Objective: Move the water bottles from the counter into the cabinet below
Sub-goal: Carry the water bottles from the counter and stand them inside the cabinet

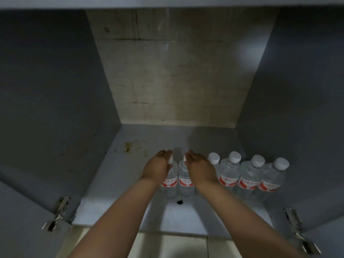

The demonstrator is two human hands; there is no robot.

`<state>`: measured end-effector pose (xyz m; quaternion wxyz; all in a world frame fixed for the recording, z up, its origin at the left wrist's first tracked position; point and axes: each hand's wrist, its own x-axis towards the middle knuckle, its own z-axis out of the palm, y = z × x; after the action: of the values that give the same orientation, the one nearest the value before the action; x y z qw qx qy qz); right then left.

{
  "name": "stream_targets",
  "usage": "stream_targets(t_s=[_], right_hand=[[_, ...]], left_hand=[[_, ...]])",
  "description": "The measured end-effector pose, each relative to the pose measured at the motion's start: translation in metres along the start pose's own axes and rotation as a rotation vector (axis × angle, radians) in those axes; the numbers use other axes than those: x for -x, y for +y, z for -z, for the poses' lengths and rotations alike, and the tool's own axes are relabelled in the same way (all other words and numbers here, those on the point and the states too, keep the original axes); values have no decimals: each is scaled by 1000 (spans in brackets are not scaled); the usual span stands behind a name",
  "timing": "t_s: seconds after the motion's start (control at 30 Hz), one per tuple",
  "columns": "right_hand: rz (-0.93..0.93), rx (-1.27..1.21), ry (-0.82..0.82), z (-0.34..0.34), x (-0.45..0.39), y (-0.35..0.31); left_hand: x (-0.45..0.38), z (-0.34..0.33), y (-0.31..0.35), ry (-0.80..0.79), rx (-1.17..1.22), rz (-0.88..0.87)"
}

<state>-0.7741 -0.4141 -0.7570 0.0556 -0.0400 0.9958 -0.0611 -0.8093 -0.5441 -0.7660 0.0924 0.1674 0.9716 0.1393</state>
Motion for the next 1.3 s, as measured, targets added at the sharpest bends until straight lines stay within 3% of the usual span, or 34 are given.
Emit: stream_targets(t_s=[0.23, 0.4, 0.67, 0.9, 1.0, 1.17, 1.3], right_hand=[[-2, -82, 3, -1, 3, 0], [-29, -124, 109, 16, 18, -12], [38, 70, -268, 47, 88, -59], [101, 64, -399, 120, 155, -119], [118, 78, -385, 180, 180, -143], [190, 53, -293, 275, 188, -190], [290, 18, -48, 337, 167, -237]], left_hand=[[15, 1, -7, 10, 112, -10], [50, 15, -24, -14, -4, 86], [153, 61, -17, -221, -79, 234], [250, 151, 10, -366, -45, 396], [290, 212, 17, -375, -12, 462], [327, 315, 19, -256, 10, 497], [334, 392, 8, -94, -18, 466]])
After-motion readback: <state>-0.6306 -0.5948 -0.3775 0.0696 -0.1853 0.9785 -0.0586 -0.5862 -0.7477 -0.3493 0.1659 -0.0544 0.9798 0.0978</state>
